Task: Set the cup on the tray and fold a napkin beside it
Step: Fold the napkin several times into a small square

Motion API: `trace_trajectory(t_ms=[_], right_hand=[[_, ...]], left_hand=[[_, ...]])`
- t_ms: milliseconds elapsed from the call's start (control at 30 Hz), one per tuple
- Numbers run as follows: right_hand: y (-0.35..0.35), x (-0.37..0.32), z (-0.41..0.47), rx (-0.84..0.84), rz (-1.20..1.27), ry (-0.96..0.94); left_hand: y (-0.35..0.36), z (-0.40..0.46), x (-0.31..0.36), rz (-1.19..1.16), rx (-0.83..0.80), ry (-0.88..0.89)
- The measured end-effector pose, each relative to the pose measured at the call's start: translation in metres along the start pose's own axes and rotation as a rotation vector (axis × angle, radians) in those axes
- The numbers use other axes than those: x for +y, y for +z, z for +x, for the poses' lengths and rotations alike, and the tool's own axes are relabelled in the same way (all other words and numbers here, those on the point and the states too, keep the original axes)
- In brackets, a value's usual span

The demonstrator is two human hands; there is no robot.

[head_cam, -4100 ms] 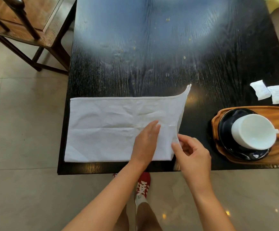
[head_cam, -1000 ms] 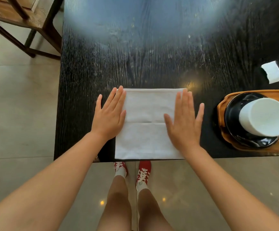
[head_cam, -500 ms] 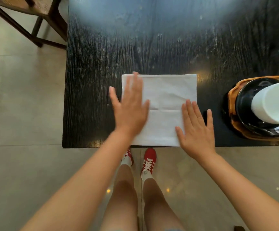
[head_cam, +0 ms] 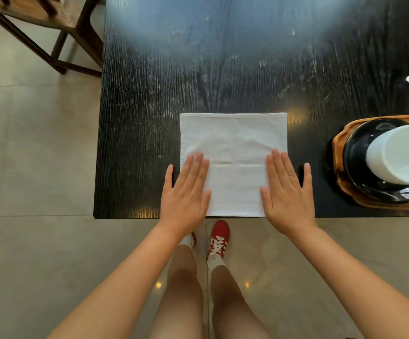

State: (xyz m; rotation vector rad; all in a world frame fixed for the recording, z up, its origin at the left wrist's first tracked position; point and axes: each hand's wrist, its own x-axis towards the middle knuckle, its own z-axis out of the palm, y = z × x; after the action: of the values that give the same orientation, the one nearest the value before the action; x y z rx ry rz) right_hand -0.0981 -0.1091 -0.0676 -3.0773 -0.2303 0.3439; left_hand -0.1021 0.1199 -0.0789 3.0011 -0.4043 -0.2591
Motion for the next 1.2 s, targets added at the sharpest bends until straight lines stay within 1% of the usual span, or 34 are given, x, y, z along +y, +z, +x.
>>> trace_trajectory(t_ms=[167,233,300,400,500,600,700,800,867,967,1033,1133,1200], right_hand=[[-0.001,0.000,0.001,-0.022,-0.014,-0.002],[-0.002,0.001,0.000,-0.021,-0.008,-0.017],[-0.004,0.005,-0.004,-0.028,-0.005,-0.090],[-0.005,0.019,-0.017,-0.071,-0.024,-0.228],[-0.006,0.033,-0.032,-0.084,-0.048,-0.299],[-0.009,0.038,-0.039,0.016,-0.030,-0.349],[-0.010,0.041,-0.043,0.140,0.021,-0.407],[-0.010,0.041,-0.045,0.200,0.115,-0.425],[-0.011,0.039,-0.042,0.212,0.155,-0.421],[-0.011,0.036,-0.036,0.186,0.161,-0.400],[-0.012,0.035,-0.032,0.190,0.188,-0.383],[-0.015,0.034,-0.026,0.244,0.288,-0.340],[-0.019,0.032,-0.023,0.247,0.417,-0.256]], left_hand=[[-0.004,-0.002,-0.002,-0.025,-0.037,-0.020],[-0.006,-0.002,-0.003,-0.047,-0.061,0.001],[-0.007,-0.006,-0.009,-0.061,-0.082,0.074],[-0.007,-0.016,-0.028,-0.022,-0.094,0.214],[-0.009,-0.027,-0.044,0.047,-0.088,0.275],[-0.013,-0.032,-0.049,0.054,-0.038,0.329],[-0.017,-0.040,-0.051,0.038,0.072,0.407],[-0.025,-0.044,-0.054,-0.037,0.114,0.442],[-0.027,-0.038,-0.054,-0.041,0.120,0.460],[-0.027,-0.026,-0.055,-0.033,0.108,0.417],[-0.024,-0.021,-0.056,-0.081,0.124,0.382],[-0.019,-0.021,-0.056,-0.238,0.192,0.326],[-0.016,-0.024,-0.054,-0.365,0.221,0.263]])
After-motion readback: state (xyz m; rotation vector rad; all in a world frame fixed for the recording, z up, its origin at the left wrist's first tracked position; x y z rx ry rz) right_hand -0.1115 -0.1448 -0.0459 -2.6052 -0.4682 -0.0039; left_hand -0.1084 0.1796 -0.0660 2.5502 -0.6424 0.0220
